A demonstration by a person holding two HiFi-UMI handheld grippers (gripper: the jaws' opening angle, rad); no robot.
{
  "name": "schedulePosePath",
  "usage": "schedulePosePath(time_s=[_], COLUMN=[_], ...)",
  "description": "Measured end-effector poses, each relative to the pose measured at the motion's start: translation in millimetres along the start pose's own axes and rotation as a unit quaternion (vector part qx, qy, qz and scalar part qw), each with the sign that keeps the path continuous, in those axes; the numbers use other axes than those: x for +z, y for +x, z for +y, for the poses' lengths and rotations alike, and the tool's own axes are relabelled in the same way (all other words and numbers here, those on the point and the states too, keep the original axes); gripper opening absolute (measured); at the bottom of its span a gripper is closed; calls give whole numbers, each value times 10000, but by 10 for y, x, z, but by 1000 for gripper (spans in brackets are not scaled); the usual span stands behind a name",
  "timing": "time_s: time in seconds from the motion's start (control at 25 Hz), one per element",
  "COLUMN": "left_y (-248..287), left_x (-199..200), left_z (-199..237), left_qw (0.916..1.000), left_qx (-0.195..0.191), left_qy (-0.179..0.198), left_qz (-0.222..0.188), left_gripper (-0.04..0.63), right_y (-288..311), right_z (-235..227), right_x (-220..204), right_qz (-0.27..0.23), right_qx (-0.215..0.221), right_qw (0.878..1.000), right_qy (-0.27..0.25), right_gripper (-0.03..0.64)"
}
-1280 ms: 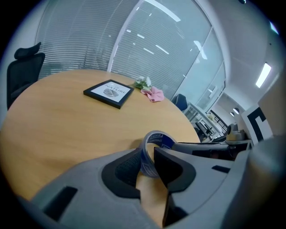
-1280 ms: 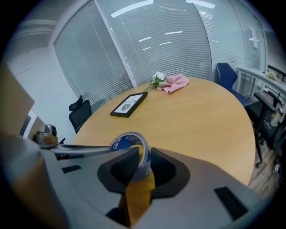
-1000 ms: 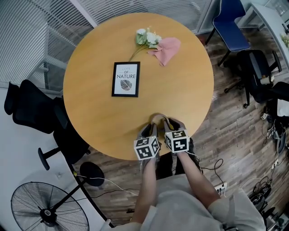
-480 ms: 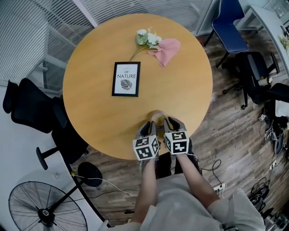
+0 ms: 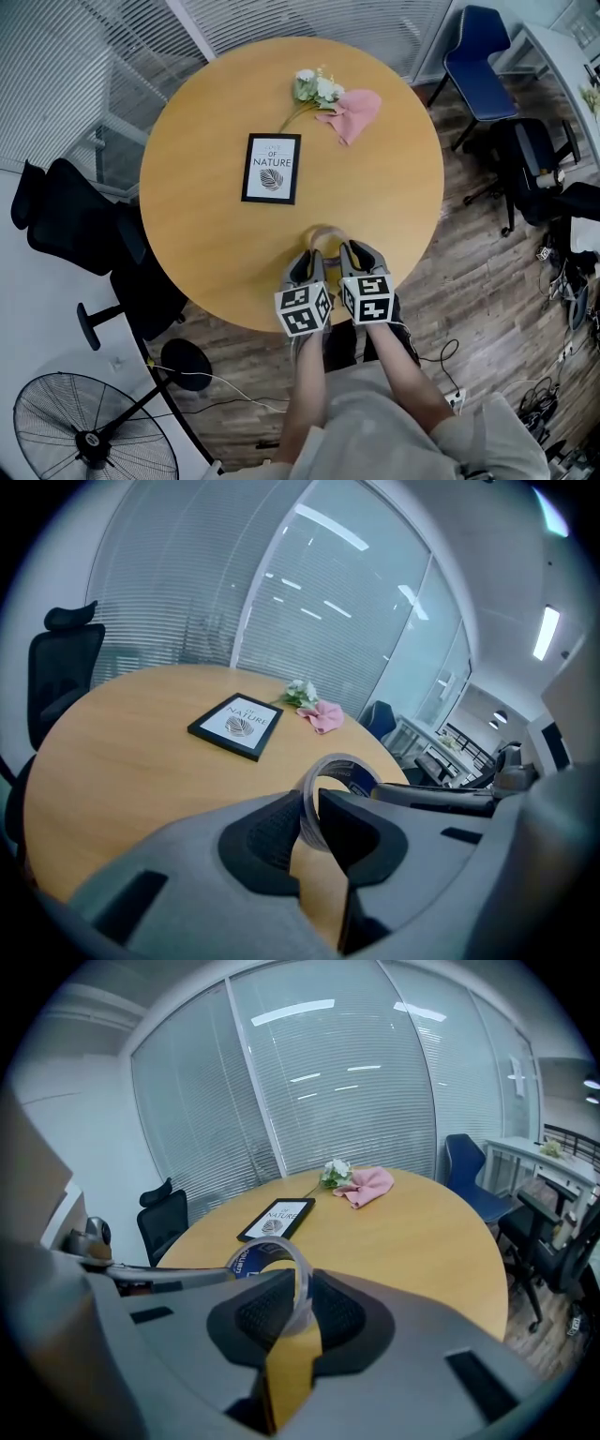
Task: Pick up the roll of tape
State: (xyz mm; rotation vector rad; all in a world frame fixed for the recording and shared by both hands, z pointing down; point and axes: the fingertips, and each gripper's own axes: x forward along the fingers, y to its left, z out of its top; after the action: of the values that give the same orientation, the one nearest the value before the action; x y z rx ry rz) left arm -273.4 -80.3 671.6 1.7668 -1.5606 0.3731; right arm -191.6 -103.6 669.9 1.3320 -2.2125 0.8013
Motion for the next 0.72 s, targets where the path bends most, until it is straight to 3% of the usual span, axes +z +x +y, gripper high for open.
schedulePosePath(time_s=[0.52,0.72], left_y=[-372,-548], left_x=[583,787], left_z=[-36,-96], left_qw=[9976,9952], left_qx=[25,34], left_qy=[46,231], left_qz=[-685,-947], left_gripper=[57,56], right_y=[-260,-391], right_z=[285,374], right_x=[583,785], right_qz=[-634,-875], right_qx=[158,223], right_qw=[9974,9951], right_qy=[-317,-412], right_gripper=[54,54])
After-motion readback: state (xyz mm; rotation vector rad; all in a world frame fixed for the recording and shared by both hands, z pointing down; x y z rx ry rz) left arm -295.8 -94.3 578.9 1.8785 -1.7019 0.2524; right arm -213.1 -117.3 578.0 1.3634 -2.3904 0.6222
